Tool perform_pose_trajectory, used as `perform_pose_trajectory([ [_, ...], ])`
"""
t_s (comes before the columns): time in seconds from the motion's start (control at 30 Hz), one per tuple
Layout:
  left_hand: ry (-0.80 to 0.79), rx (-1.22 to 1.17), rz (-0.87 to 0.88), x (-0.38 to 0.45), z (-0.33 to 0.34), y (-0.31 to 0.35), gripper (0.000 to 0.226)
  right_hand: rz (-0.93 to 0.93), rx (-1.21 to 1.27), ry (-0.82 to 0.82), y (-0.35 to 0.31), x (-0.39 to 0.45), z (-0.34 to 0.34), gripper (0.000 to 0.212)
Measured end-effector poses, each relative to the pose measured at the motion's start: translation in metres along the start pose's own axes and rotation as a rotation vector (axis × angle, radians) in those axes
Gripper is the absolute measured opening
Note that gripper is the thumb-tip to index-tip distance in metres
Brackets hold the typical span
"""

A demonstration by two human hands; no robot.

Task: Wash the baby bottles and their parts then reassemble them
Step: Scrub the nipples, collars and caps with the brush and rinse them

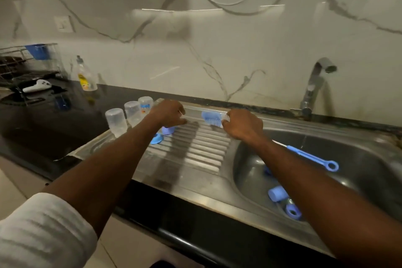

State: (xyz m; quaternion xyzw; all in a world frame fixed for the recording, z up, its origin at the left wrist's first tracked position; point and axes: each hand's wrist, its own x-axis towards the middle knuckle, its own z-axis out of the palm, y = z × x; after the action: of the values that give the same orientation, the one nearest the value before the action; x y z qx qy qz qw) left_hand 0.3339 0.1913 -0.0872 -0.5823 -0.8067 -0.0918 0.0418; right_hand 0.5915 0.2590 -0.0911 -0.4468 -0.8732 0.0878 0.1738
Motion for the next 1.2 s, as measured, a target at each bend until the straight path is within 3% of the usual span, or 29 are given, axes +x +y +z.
perform_pose_trajectory([
  [0.13,0.075,-0.180,0.126,0.009,0.009,0.068,0.022,0.080,-0.115,0.000,0.049,-0.020,-0.035,0.040],
  [0.3,0.009,-0.171,0.366,0.013,0.054,0.199,0.029,0.250,-0.232,-0.028,0.133,-0.055,-0.068,0.036],
  [0.37,-0.096,-0.164,0.476,0.011,0.085,0.242,0.030,0.309,-0.253,-0.061,0.164,-0.066,-0.070,0.039],
  [0.5,-0.513,-0.078,0.763,0.006,0.143,0.303,0.019,0.373,-0.230,-0.137,0.214,-0.082,-0.052,0.048],
  [0.6,-0.660,0.040,0.869,0.003,0.171,0.327,0.017,0.381,-0.311,-0.168,0.237,-0.087,-0.032,0.041],
  [0.8,-0.559,0.461,0.879,-0.016,0.195,0.359,0.032,0.403,-0.301,-0.151,0.251,-0.078,-0.028,0.040],
  [1.2,-0.613,0.568,0.957,-0.033,0.191,0.362,0.041,0.455,-0.258,-0.097,0.260,-0.086,-0.038,0.036],
])
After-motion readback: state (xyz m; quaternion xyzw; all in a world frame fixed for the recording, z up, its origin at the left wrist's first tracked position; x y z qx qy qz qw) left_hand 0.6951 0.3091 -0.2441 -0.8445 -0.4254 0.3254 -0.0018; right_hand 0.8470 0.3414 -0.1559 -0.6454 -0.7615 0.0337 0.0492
